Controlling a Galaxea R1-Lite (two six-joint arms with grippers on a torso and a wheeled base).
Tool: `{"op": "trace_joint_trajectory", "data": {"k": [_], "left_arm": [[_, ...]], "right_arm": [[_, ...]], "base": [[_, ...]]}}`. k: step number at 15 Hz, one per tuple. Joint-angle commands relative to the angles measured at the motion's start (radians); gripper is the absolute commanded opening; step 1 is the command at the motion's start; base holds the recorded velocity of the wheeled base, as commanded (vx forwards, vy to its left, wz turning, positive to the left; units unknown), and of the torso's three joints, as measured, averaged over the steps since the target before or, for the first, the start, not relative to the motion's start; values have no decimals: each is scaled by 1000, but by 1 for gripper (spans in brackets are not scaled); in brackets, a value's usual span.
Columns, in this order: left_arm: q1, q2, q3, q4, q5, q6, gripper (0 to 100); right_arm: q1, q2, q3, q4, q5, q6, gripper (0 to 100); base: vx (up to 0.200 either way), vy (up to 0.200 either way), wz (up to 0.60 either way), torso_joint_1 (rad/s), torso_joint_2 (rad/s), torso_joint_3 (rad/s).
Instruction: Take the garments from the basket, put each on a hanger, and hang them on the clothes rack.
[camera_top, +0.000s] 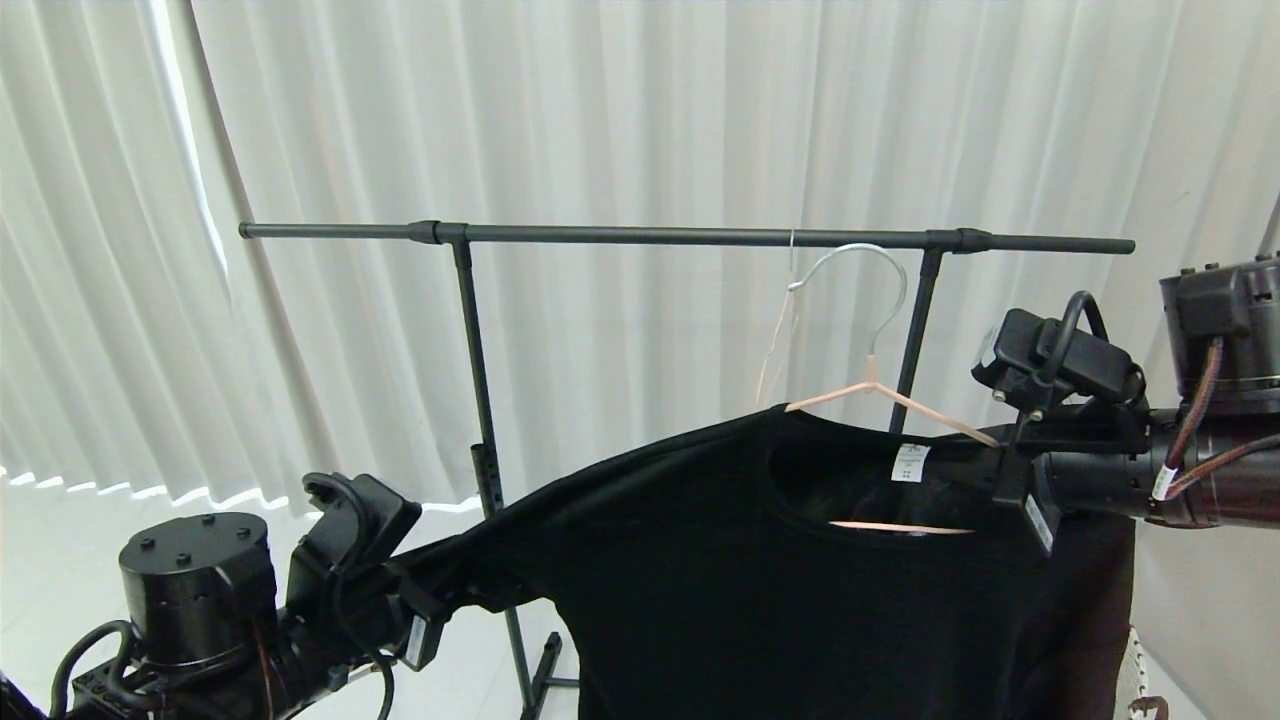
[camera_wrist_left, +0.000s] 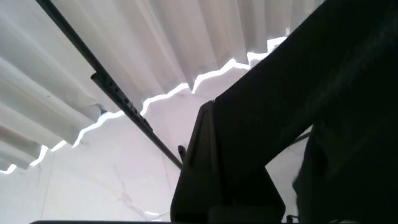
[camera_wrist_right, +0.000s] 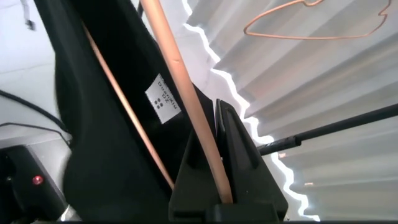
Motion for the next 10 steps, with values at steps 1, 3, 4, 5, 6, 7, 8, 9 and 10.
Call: {"op": "trace_joint_trajectory", "data": {"k": [1,3,4,5,6,7,8,9,10], "left_arm": [[-6,-17,3,-1,1,0,100],[-14,-22,4,-1,1,1,100],[-14,-25,1,-3,1,7,100],[-23,-28,1,-17,1,12,100],[-34,-28,3,-47,1,20,100],[-35,-31,6,-83,1,24,100],[-35,-37,11,-123,4,27,100],[-35,-56,14,-138,7,30,100],[-34,-94,17,-136,27,29,100]], "right_arm": [[0,3,0,0,0,0,0],[0,2,0,0,-5,0,0],[-5,2,-2,-1,-14,3,0],[-15,3,-2,-6,-16,8,0],[-32,2,-4,-9,-17,9,0],[-58,2,-4,-9,-23,8,0],[-88,0,-4,-9,-34,9,0],[-108,-2,-4,-8,-43,9,0],[-143,-2,-4,5,-72,11,0]], "base": [[0,0,0,0,0,0],[0,0,0,0,0,0],[0,0,0,0,0,0],[0,0,0,0,0,0],[0,0,0,0,0,0],[0,0,0,0,0,0],[0,0,0,0,0,0],[0,0,0,0,0,0],[0,0,0,0,0,0]]}}
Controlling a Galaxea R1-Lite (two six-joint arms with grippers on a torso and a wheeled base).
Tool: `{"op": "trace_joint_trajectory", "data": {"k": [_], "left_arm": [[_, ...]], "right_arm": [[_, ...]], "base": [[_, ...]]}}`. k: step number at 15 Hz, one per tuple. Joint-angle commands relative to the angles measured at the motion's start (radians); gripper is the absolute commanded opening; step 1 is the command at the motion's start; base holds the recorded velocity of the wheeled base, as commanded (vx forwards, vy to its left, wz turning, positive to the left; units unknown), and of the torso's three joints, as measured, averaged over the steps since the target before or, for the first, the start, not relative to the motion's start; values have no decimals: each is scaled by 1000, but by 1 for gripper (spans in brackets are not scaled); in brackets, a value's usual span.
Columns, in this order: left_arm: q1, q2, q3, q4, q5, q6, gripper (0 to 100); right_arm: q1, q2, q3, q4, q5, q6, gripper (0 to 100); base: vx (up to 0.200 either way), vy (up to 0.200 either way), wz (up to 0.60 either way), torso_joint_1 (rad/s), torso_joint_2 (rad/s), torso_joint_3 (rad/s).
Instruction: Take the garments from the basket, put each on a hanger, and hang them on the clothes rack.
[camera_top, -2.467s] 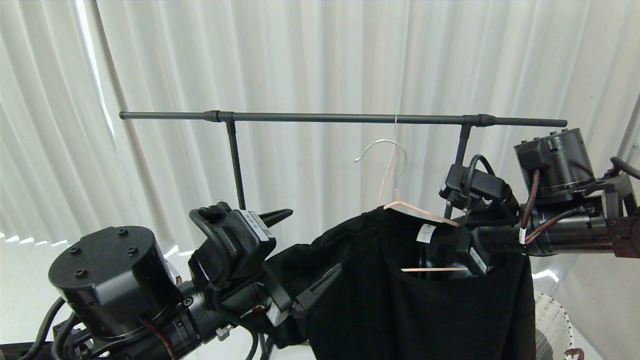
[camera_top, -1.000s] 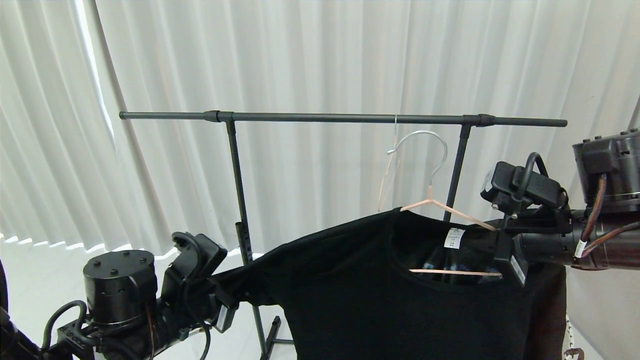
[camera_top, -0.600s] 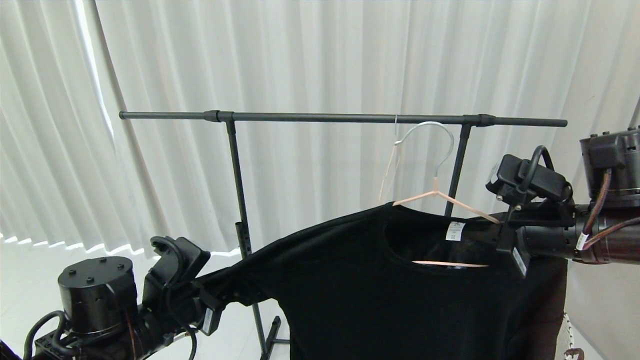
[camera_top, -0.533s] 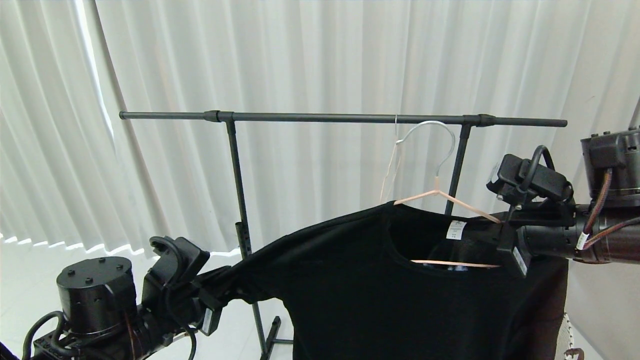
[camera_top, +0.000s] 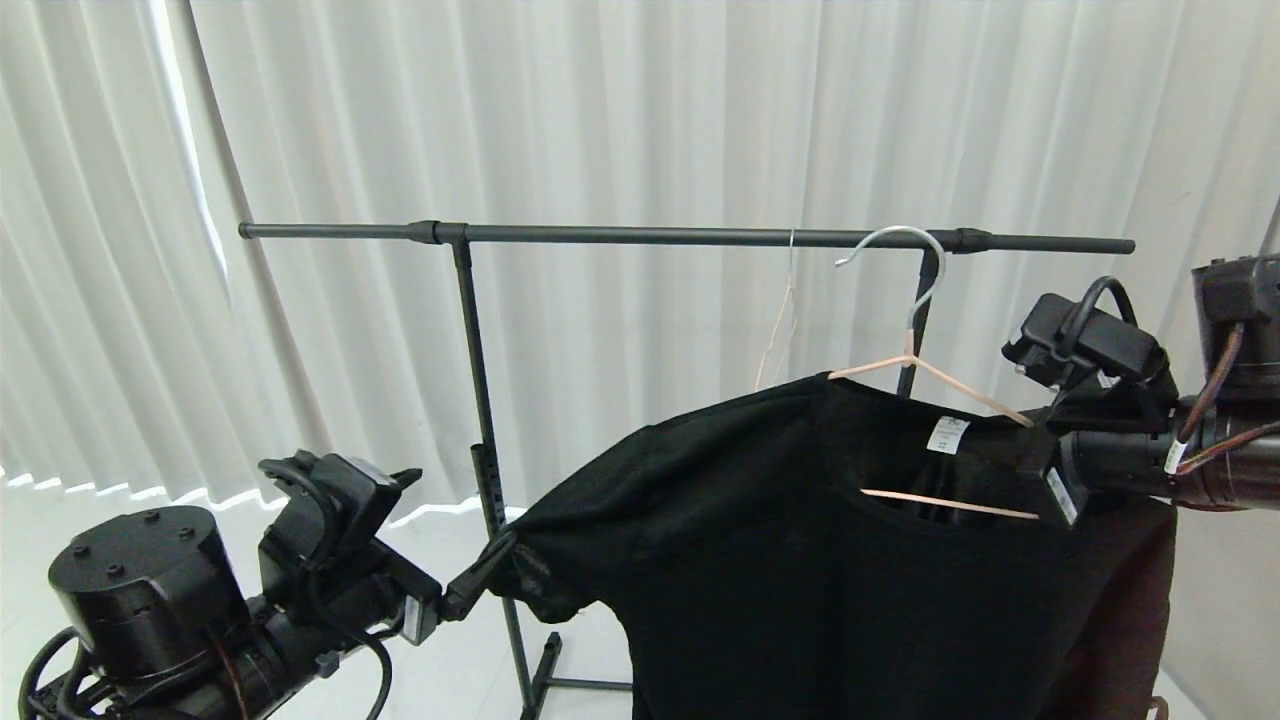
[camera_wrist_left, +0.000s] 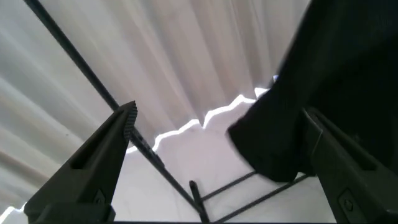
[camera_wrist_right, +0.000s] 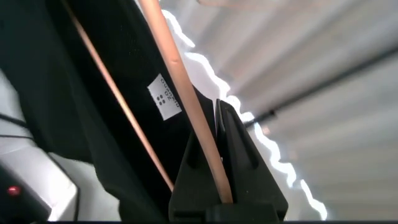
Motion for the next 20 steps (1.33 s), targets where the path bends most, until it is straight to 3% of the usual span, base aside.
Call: {"op": "trace_joint_trajectory", "data": {"k": [1,3,5,7,8,9,11,14,16,19,20], "left_arm": [[5,-55,-5,-1,52,-5,100],[16,-75,-56,44,113,-28,100],[32,-222,-312,492,133,-146,100],[25,-325,-539,935,130,-263,100],[12,-366,-718,1269,127,-347,100],[12,-371,-757,1342,131,-370,100],[12,-383,-694,1342,188,-370,100],[-7,-463,-594,1342,220,-292,100],[-7,-486,-562,1342,222,-229,100],[-7,-489,-560,1342,228,-220,100],[-7,-487,-562,1342,242,-206,100]], "right_arm": [[-48,-2,-1,25,-44,0,0],[-51,-7,-14,83,-104,27,0],[-43,-4,-56,170,-161,90,0],[-43,-5,-79,219,-198,93,0],[-41,-4,-126,308,-250,95,0],[-37,1,-172,391,-281,103,0],[15,21,-256,535,-320,201,0],[134,58,-280,557,-426,429,0],[183,62,-282,601,-445,495,0],[239,69,-282,634,-458,572,0],[250,76,-282,634,-494,598,0]], "base": [[0,0,0,0,0,0],[0,0,0,0,0,0],[0,0,0,0,0,0],[0,0,0,0,0,0],[0,0,0,0,0,0],[0,0,0,0,0,0],[0,0,0,0,0,0],[0,0,0,0,0,0],[0,0,0,0,0,0],[0,0,0,0,0,0],[0,200,0,2,-2,2]]}}
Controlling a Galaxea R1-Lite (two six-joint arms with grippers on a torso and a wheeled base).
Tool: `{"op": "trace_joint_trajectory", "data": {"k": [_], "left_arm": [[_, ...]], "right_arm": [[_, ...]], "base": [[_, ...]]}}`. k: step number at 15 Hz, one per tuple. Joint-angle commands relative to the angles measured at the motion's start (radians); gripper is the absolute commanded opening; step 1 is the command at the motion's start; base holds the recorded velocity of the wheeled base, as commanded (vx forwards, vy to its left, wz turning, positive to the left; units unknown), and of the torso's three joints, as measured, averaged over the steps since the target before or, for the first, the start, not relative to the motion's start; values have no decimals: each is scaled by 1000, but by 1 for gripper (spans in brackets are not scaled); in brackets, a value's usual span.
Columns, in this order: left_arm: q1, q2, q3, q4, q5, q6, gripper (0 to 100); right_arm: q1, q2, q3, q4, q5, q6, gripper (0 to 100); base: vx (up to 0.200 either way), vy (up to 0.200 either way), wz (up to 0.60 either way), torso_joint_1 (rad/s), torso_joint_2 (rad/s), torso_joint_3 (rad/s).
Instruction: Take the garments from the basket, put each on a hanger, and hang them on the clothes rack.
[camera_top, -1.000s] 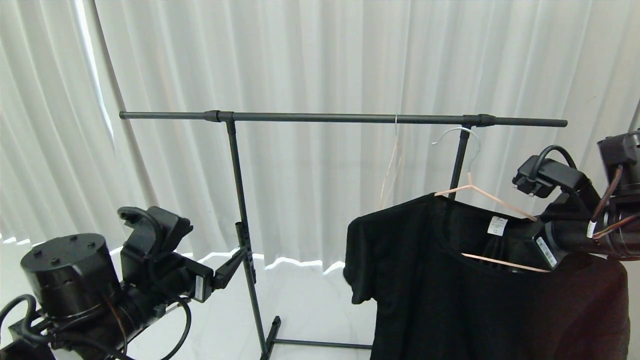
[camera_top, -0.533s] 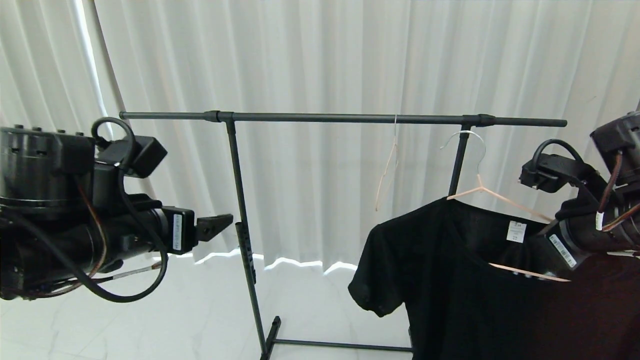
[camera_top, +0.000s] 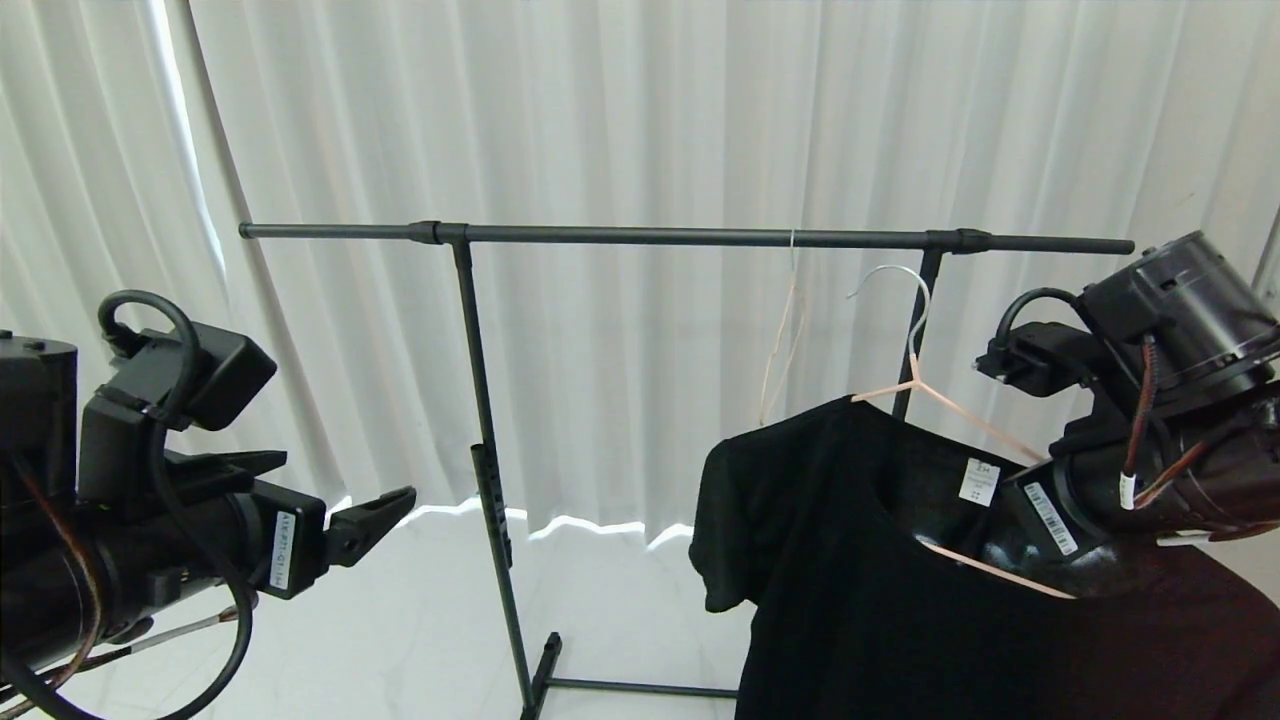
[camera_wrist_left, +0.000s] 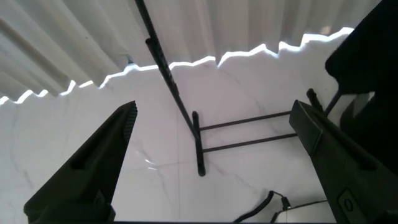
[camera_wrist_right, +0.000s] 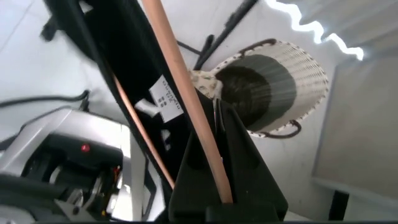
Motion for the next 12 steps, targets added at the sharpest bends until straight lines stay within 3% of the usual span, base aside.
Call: {"op": "trace_joint_trajectory", "data": {"k": [1,5,8,10,12], "left_arm": [[0,-8,1,-1,6,8,100],[0,-5,1,-1,13,13,100],[-2,-5,2,-1,13,13,100],[-2,-5,2,-1,13,14,100],[-4,-8,12,-1,13,30,100]], "right_arm": [[23,15,0,1,-20,15,0],[57,38,-32,1,-40,39,0],[67,101,-124,2,-46,59,0],[66,146,-189,12,-77,64,0],[64,244,-353,102,-118,99,0]], "base": [[0,200,0,2,7,-2],[0,200,0,7,5,5],[0,200,0,1,6,4],[0,0,0,0,0,0],[0,0,0,0,0,0]]}}
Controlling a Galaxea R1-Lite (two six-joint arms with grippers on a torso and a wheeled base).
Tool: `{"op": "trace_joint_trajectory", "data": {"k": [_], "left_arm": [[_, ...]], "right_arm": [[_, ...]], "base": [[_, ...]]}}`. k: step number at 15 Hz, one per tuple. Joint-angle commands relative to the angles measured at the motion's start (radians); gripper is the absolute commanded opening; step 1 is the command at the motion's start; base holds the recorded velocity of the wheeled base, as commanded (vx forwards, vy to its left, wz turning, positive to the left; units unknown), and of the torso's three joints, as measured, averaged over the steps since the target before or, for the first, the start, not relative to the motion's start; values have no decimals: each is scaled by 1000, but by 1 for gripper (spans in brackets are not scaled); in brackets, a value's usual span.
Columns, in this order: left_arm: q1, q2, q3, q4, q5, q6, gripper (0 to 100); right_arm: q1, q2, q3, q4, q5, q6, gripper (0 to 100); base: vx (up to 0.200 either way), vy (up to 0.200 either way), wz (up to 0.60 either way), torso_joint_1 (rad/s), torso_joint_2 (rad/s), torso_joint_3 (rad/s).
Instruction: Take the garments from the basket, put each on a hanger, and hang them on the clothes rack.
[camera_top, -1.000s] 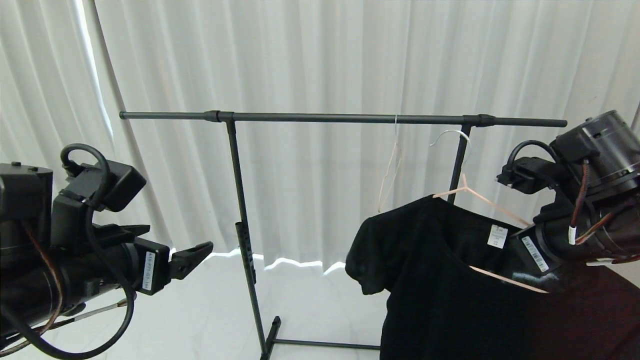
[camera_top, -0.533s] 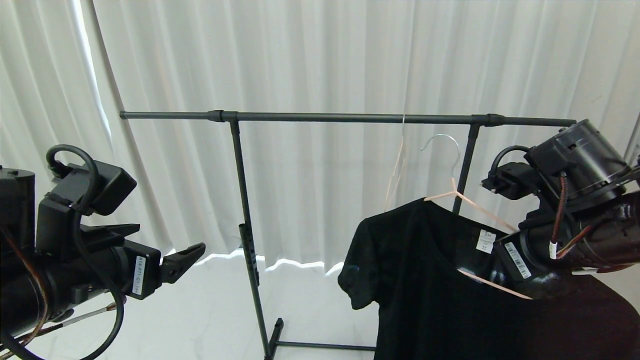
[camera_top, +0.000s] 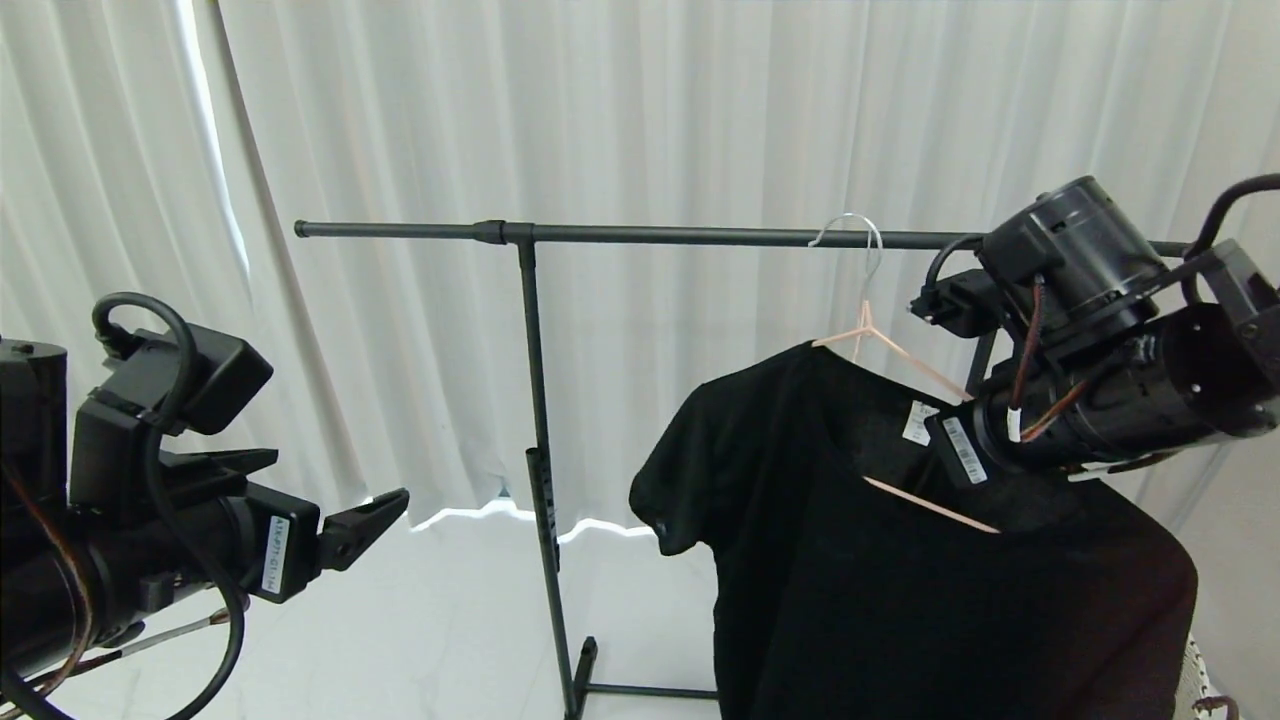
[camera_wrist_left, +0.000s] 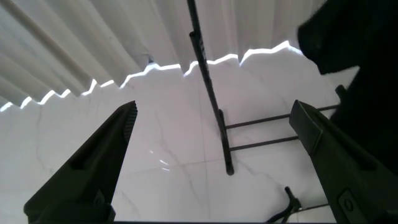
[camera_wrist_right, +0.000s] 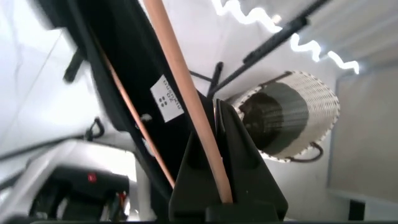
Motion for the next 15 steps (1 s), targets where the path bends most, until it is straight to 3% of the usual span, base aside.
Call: {"op": "trace_joint_trajectory", "data": {"k": [1,3,6,15], "left_arm": [[0,2,7,0,0,15,100],[0,3,9,0,0,24,100],[0,5,9,0,0,26,100],[0,6,11,0,-1,24,100]], "right_arm": [[0,141,-183,85,-39,45,0],[2,241,-346,163,-121,96,0],[3,298,-476,229,-130,139,0],[40,315,-528,237,-131,203,0]], "base": [[0,0,0,0,0,0],[0,0,0,0,0,0],[0,0,0,0,0,0],[200,0,0,2,1,2]]}}
